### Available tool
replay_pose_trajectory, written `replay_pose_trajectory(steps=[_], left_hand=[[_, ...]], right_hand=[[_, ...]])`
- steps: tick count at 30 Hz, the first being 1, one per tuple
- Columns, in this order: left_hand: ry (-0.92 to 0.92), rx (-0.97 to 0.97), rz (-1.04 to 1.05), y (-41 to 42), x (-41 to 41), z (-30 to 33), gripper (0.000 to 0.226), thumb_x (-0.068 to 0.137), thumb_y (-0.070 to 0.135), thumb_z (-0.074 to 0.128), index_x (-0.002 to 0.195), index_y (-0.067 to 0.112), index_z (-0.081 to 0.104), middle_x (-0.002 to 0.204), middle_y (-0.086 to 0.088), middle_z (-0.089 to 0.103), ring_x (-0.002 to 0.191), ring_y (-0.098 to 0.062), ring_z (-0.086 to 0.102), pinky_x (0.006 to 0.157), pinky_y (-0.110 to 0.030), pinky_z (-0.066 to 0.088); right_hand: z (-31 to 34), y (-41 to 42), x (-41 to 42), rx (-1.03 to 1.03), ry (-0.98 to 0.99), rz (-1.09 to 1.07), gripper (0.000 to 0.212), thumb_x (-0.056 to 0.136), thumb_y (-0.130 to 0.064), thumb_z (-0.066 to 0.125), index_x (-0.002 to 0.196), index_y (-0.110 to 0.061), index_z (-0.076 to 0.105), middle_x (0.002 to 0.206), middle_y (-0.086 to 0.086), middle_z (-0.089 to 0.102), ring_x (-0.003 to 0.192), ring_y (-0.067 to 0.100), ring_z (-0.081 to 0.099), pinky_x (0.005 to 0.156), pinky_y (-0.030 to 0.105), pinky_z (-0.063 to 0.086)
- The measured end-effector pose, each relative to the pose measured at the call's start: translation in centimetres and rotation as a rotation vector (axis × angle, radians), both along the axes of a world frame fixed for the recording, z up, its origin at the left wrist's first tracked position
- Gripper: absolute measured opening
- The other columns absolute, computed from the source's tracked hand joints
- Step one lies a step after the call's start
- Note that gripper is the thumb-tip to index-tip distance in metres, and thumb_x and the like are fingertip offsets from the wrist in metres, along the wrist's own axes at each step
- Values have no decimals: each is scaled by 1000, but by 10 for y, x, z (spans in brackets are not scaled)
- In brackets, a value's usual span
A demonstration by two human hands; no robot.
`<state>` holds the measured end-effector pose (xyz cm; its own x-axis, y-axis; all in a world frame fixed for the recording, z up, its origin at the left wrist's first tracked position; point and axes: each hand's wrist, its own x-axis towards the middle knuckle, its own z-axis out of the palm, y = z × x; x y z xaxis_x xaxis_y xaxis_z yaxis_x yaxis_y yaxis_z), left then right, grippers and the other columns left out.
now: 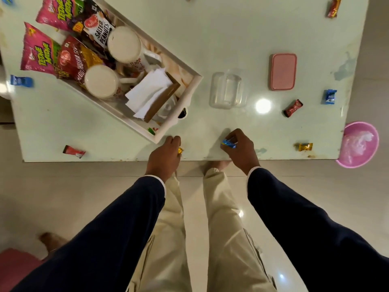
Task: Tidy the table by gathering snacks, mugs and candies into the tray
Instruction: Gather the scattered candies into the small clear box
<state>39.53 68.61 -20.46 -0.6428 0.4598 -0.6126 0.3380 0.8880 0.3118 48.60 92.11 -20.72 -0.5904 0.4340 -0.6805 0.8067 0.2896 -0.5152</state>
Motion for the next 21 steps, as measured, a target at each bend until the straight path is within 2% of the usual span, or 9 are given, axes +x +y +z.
replay_pose_trajectory(steps=[2, 4, 7, 10, 13, 16, 18, 20, 21], left_hand=[[-11, -7, 3, 5, -2, -3, 21, 96, 22, 64, 110, 14, 51, 112, -5, 55, 78, -31, 66, 59, -38, 51], [-68, 26, 67, 11, -5, -1, 18, 93, 22, 66, 104, 16, 53, 106, -2, 56, 82, -28, 65, 64, -37, 52], [-178, 199, 239, 35, -14, 13, 18, 87, 26, 72, 95, 21, 57, 95, 6, 60, 85, -17, 63, 73, -33, 54], [-260, 429, 444, 79, -35, 32, 16, 84, 25, 75, 88, 26, 60, 89, 10, 67, 80, -9, 68, 65, -24, 51], [-228, 535, 549, 129, -65, 44, 16, 85, 24, 77, 90, 19, 63, 91, 3, 71, 82, -18, 71, 65, -32, 56], [-163, 548, 571, 171, -87, 46, 17, 85, 23, 79, 90, 15, 64, 89, -1, 71, 81, -24, 70, 76, -46, 61], [-147, 509, 570, 188, -95, 42, 15, 87, 23, 77, 90, 14, 66, 86, -2, 71, 79, -26, 70, 75, -49, 61], [-122, 432, 545, 197, -99, 36, 12, 90, 24, 72, 91, 15, 66, 86, -3, 74, 76, -25, 71, 75, -48, 60], [-120, 393, 541, 199, -99, 33, 10, 91, 25, 70, 93, 15, 67, 87, -3, 75, 77, -25, 72, 76, -47, 60]], right_hand=[[9, 11, -9, -114, 42, -125, 27, 80, -16, 83, 94, -18, 60, 88, -1, 67, 70, 12, 64, 62, 27, 58], [18, 21, -21, -163, 110, -203, 26, 79, -17, 84, 92, -20, 62, 88, 3, 71, 66, 10, 68, 58, 23, 57], [34, 38, -43, -197, 230, -321, 25, 81, -20, 82, 97, -19, 63, 89, 4, 72, 69, 15, 72, 59, 23, 57], [42, 52, -63, -144, 276, -349, 25, 85, -24, 78, 105, -18, 63, 95, 3, 71, 76, 18, 73, 61, 22, 57], [44, 62, -83, -73, 291, -332, 23, 85, -17, 76, 105, -15, 65, 97, -1, 68, 82, 19, 69, 59, 19, 57], [44, 72, -102, -46, 300, -302, 20, 84, -5, 73, 103, -10, 67, 93, -6, 66, 90, 23, 69, 74, 32, 62], [42, 77, -112, -23, 305, -257, 20, 85, -1, 72, 104, -6, 69, 95, -3, 67, 94, 23, 69, 84, 37, 61], [40, 83, -119, -22, 306, -238, 22, 86, 2, 69, 107, -5, 70, 103, 4, 70, 97, 23, 68, 89, 35, 59], [39, 86, -121, -32, 305, -235, 26, 86, 4, 67, 110, -5, 71, 107, 5, 71, 97, 22, 68, 89, 29, 58]])
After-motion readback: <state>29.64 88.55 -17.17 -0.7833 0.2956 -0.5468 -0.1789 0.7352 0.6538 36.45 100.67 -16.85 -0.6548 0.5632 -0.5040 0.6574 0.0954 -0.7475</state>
